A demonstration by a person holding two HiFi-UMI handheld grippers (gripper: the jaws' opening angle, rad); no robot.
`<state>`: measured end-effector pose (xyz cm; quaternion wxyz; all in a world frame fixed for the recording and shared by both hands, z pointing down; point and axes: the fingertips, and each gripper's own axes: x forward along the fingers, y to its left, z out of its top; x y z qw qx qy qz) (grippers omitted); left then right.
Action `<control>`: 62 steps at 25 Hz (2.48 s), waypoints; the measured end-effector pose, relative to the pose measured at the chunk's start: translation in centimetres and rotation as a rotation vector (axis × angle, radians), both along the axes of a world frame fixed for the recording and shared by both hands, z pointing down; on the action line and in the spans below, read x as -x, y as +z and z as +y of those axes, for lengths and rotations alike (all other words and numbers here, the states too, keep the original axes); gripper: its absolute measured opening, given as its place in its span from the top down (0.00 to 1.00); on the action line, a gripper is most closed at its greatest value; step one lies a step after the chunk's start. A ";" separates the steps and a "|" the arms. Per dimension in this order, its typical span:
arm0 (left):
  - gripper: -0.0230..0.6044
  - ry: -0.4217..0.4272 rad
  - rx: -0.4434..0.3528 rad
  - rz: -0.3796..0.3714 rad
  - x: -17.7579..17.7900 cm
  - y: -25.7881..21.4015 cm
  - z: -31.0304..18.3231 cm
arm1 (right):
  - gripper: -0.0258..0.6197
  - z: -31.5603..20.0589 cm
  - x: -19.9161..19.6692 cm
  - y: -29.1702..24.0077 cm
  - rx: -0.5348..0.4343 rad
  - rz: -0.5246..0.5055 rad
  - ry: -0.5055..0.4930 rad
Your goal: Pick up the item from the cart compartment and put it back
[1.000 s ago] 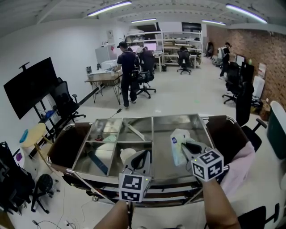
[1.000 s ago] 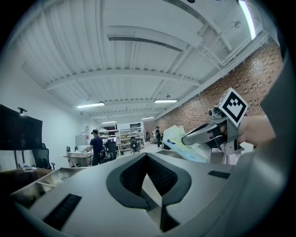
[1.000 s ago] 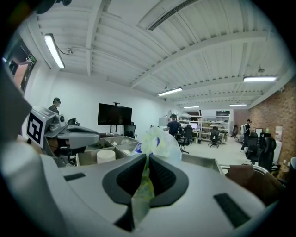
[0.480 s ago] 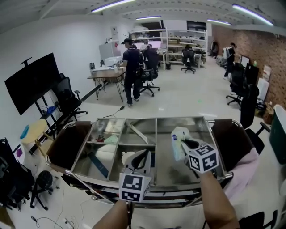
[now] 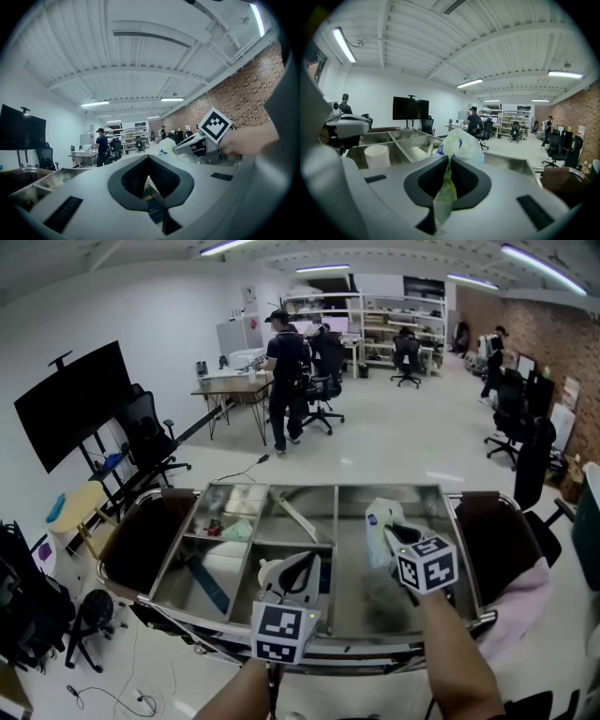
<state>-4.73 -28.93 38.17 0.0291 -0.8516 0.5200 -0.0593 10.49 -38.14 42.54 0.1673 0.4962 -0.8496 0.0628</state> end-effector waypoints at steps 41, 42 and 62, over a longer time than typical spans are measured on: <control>0.96 0.029 -0.013 0.010 -0.3 -0.7 2.8 | 0.82 5.9 1.0 -5.5 -0.101 -0.037 -0.036; 0.96 0.032 -0.014 0.010 -0.4 -0.8 3.2 | 0.82 6.4 0.9 -5.6 -0.104 -0.039 -0.036; 0.96 0.048 0.007 0.006 -0.9 0.6 7.8 | 0.82 18.7 -1.4 -6.5 -0.151 -0.133 -0.038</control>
